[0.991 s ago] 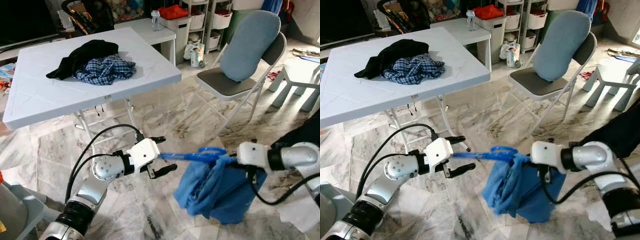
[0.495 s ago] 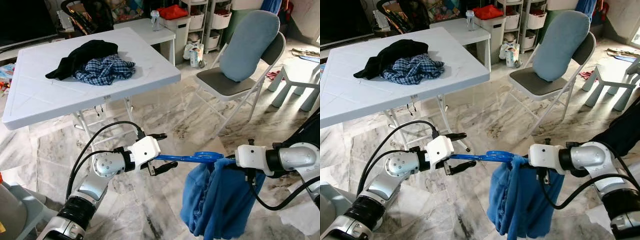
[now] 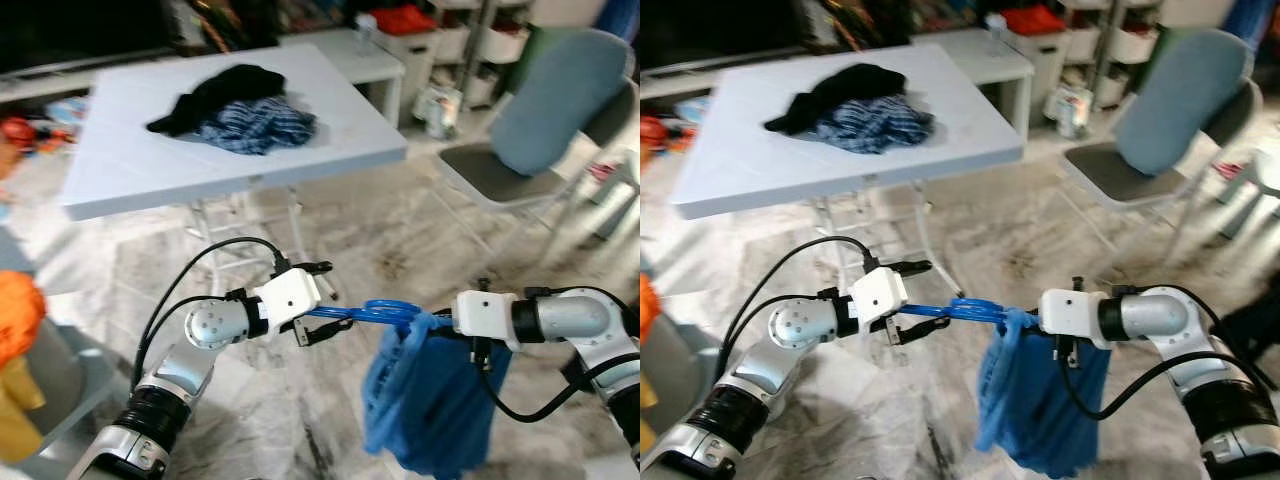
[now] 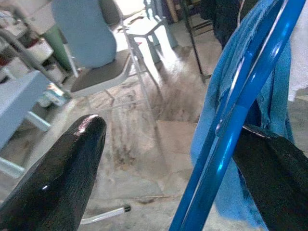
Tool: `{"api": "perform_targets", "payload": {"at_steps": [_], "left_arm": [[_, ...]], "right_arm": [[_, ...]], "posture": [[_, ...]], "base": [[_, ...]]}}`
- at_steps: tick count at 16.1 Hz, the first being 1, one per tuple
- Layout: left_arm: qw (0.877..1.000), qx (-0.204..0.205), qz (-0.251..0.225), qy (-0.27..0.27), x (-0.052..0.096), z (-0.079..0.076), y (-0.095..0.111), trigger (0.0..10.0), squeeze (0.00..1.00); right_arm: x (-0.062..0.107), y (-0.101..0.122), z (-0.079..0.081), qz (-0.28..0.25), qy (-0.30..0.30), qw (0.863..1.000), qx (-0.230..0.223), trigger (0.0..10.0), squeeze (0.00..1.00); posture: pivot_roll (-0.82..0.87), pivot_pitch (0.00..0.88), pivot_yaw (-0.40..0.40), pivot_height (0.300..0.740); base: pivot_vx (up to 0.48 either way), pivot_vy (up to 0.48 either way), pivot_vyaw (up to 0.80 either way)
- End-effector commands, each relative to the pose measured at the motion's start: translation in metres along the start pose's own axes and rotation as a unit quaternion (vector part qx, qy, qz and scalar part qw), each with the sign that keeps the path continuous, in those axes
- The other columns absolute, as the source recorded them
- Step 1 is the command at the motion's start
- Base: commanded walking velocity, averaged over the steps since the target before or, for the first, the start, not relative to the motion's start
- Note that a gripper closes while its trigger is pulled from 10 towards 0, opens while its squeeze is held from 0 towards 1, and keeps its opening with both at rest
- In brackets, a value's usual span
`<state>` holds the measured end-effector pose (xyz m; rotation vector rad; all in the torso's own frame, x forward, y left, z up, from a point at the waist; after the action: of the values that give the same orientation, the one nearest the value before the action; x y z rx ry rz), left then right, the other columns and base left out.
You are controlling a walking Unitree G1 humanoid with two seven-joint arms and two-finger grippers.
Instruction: Hang hanger
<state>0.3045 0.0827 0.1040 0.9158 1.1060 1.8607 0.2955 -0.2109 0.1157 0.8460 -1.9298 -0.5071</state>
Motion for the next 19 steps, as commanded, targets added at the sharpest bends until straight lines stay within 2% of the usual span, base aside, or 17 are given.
{"api": "perform_targets", "payload": {"at_steps": [1,9,13,14,15,16,18,19], "left_arm": [[1.0,0.002,0.012,-0.01,-0.004,-0.005,-0.004,10.0,0.0],[0.998,0.004,0.037,-0.054,0.002,-0.004,-0.009,10.0,0.0],[0.994,-0.005,0.069,-0.085,0.017,0.003,-0.013,10.0,0.0],[0.993,-0.013,0.077,-0.084,0.021,0.01,-0.012,6.9,0.0],[0.993,-0.014,0.077,-0.084,0.022,0.012,-0.011,6.9,0.0],[0.994,-0.016,0.072,-0.074,0.023,0.018,-0.008,2.0,0.0],[0.995,-0.017,0.065,-0.072,0.02,0.021,-0.004,0.0,0.0],[0.995,-0.016,0.059,-0.074,0.017,0.021,-0.002,0.0,0.0]], "right_arm": [[-0.004,0.019,-0.009,-0.042,-0.014,0.998,0.036,10.0,0.0],[-0.006,0.014,-0.007,-0.02,-0.021,0.998,0.058,10.0,0.0],[0.002,0.006,-0.005,0.002,-0.022,0.998,0.06,10.0,0.0],[0.004,0.003,-0.004,0.009,-0.02,0.998,0.061,10.0,0.0],[0.004,0.002,-0.004,0.01,-0.02,0.998,0.062,10.0,0.0],[0.004,0.002,-0.004,0.012,-0.021,0.998,0.064,10.0,0.0],[0.002,0.001,-0.004,0.012,-0.02,0.998,0.065,10.0,0.0],[0.001,0.001,-0.004,0.014,-0.019,0.998,0.066,10.0,0.0]], "posture": [[-0.18,0.0,0.02,0.74],[-0.18,0.0,0.03,0.74],[-0.18,0.0,0.033,0.74],[-0.18,0.0,0.033,0.74],[-0.18,0.0,0.033,0.74],[-0.18,0.0,0.034,0.74],[-0.18,0.0,0.034,0.74],[-0.17,0.0,0.032,0.74]], "base": [[0.0,0.0,0.0],[0.0,0.0,0.0],[0.0,0.0,0.0],[0.0,0.0,0.0],[0.0,0.0,0.0],[0.0,0.0,0.0],[0.0,0.0,0.0],[0.0,0.0,0.0]]}}
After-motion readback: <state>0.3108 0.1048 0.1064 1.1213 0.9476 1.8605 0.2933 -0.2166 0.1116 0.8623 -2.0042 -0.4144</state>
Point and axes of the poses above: a point about 5 cm out from each wrist's last joint towards the gripper, its own x axis pointing back from the gripper into the wrist, its own y axis along the axis of the wrist's last joint, z = x × y, the point moved 1 cm from there along -x, pointing out of the wrist towards the gripper, and after that the axes turned 3 degrees about x, right-handed, at the moved point
